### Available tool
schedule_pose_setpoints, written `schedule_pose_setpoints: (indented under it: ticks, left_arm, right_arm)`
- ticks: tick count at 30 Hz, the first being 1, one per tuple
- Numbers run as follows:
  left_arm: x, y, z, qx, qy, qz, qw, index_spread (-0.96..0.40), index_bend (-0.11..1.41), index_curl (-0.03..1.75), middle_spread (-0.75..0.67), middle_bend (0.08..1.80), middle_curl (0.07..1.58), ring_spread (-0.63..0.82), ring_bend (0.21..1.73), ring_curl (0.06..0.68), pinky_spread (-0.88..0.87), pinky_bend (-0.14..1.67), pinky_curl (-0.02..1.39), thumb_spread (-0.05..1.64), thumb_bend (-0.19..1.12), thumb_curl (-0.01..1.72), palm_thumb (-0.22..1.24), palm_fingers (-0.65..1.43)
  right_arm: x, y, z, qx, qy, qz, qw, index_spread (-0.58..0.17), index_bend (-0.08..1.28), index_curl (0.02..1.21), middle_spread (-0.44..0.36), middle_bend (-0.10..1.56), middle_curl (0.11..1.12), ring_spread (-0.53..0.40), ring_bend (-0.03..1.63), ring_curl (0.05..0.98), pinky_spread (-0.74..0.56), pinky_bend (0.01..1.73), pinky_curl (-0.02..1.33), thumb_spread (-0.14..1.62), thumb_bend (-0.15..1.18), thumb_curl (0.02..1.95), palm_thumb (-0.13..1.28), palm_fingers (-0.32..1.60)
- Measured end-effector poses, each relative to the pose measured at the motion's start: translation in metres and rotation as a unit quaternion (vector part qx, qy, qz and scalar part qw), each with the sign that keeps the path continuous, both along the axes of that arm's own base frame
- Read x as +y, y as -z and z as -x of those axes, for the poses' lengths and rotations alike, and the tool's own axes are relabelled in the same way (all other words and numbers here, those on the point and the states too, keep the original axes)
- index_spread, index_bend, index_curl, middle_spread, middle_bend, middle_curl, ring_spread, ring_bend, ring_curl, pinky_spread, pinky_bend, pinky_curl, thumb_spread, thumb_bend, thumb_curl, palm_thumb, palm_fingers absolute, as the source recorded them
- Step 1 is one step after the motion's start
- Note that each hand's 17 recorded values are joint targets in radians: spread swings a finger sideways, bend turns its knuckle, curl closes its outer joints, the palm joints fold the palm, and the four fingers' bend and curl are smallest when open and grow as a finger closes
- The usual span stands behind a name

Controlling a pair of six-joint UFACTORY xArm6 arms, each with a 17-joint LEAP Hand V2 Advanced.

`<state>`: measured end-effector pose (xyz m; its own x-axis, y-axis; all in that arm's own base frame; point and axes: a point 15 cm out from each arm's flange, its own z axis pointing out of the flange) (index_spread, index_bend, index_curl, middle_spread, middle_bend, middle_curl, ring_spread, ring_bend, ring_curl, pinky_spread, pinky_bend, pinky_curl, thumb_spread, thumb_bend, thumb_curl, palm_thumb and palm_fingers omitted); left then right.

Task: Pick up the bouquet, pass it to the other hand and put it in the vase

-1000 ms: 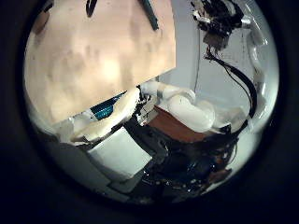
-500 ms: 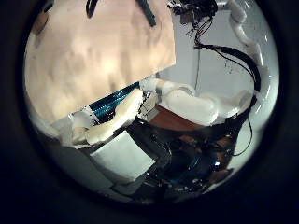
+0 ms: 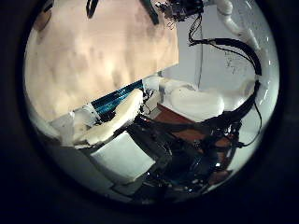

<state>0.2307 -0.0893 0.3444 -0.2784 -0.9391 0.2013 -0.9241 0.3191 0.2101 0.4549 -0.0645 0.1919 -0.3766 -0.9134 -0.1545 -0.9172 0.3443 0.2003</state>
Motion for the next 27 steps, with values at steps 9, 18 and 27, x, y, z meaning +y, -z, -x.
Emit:
schedule_pose_setpoints:
  ticks: [9,18,27]
  left_arm:
    - [0.003,0.001,0.0,0.0,-0.006,0.003,1.0,0.03,0.23,0.48,0.2,0.21,0.35,0.45,0.39,0.172,0.46,0.17,0.18,0.97,-0.03,0.31,0.45,0.32]
    - [0.002,0.001,0.002,0.004,-0.008,0.007,0.9999,0.02,0.23,0.48,0.19,0.21,0.35,0.45,0.39,0.174,0.46,0.17,0.18,0.97,-0.03,0.31,0.45,0.32]
    - [0.0,0.001,-0.001,0.001,-0.008,0.007,0.9999,0.02,0.24,0.48,0.19,0.21,0.35,0.44,0.39,0.175,0.46,0.17,0.18,0.97,-0.03,0.31,0.45,0.32]
  right_arm:
    - [0.005,0.034,-0.004,0.021,-0.002,-0.003,1.0,-0.074,0.15,0.27,0.181,0.36,0.35,0.088,0.72,0.222,0.25,0.52,0.25,1.08,-0.01,0.36,0.59,0.32]
    - [0.013,0.059,-0.005,0.042,-0.004,-0.009,0.999,-0.074,0.16,0.27,0.17,0.39,0.36,0.059,0.76,0.218,0.22,0.56,0.24,1.07,-0.02,0.37,0.6,0.31]
    - [0.018,0.058,-0.012,0.039,-0.009,-0.009,0.999,-0.075,0.16,0.28,0.146,0.45,0.37,0.043,0.79,0.211,0.19,0.56,0.22,1.05,-0.02,0.39,0.62,0.33]
